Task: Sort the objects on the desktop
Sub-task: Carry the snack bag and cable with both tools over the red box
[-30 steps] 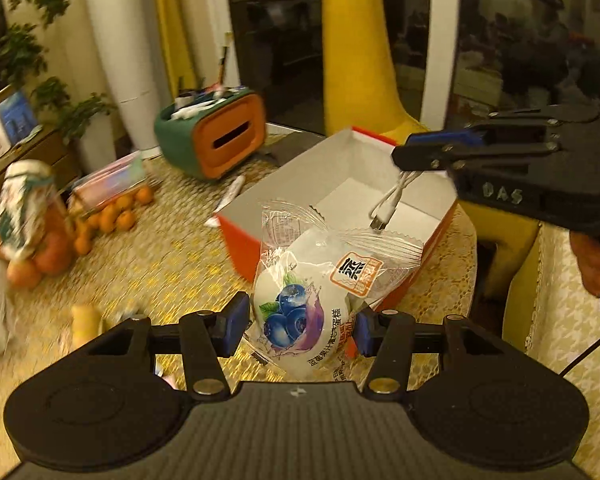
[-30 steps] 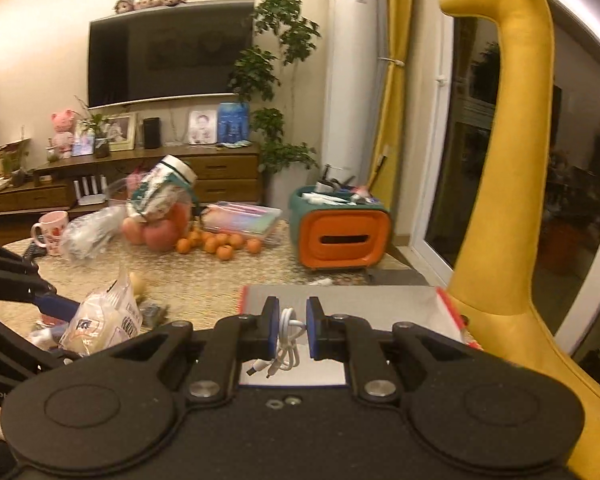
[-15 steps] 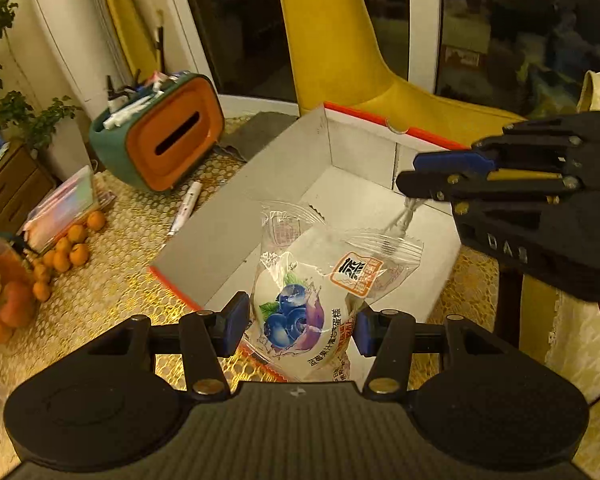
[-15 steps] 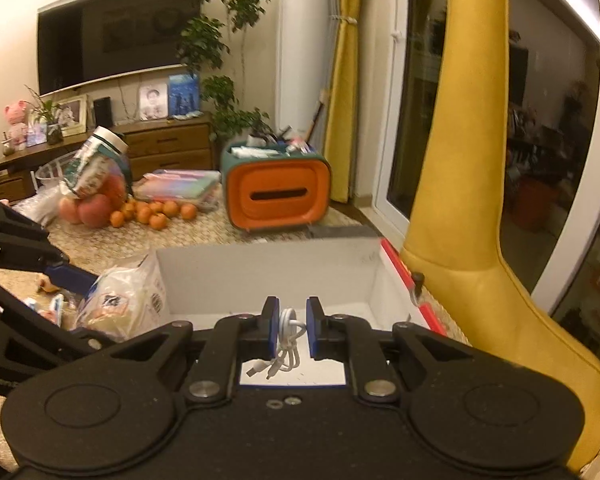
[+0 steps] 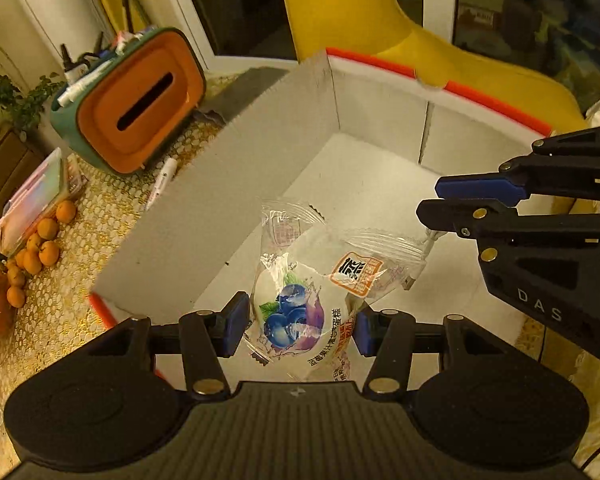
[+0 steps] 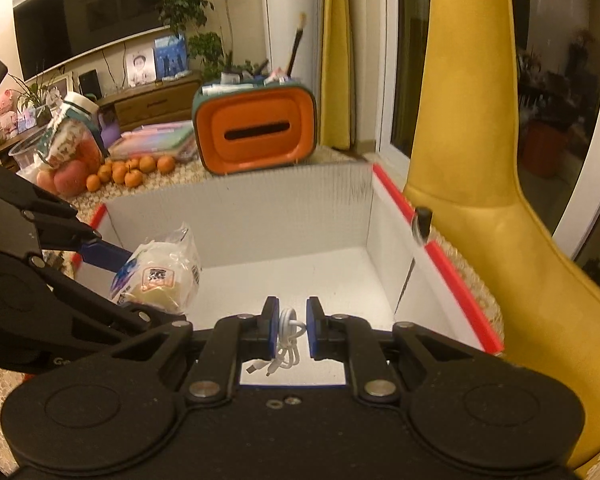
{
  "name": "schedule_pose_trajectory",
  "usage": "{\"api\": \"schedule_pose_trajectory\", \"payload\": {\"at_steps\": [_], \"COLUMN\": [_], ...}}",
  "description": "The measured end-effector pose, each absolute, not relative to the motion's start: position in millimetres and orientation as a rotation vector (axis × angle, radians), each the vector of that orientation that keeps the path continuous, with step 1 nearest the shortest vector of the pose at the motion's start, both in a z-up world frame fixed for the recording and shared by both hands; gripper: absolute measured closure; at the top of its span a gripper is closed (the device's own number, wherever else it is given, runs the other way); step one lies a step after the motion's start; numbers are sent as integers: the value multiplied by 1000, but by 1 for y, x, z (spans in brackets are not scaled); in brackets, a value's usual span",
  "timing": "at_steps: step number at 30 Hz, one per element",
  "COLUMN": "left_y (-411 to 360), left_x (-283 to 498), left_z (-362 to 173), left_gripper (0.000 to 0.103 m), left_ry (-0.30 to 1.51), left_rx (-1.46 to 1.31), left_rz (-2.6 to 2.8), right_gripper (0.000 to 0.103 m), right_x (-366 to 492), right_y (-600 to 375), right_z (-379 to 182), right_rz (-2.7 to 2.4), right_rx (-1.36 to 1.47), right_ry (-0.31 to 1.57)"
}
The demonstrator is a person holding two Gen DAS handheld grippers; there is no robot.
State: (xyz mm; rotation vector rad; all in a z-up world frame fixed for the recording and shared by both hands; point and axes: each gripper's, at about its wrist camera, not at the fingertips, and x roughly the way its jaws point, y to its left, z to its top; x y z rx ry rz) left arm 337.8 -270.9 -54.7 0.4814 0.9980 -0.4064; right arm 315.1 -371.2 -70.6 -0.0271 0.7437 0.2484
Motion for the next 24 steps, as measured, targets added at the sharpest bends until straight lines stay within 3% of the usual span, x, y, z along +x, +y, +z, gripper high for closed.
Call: {"api": "schedule_pose_trajectory", "payload": {"at_steps": [19, 24], "left_y": [-292, -288], "left_x": [364, 363], "left_z": [-90, -88], "left_gripper": [51, 50], "left_ry": [1091, 1079], "left_rx": [537, 510], "left_rz": [-396, -404], "right_gripper": [89, 76], "right_x": [325, 325], "right_y": [-381, -387], "right_z": [-87, -88], "right_rz": [258, 248], "right_rx": [-124, -120], "right_ry": [804, 815]}}
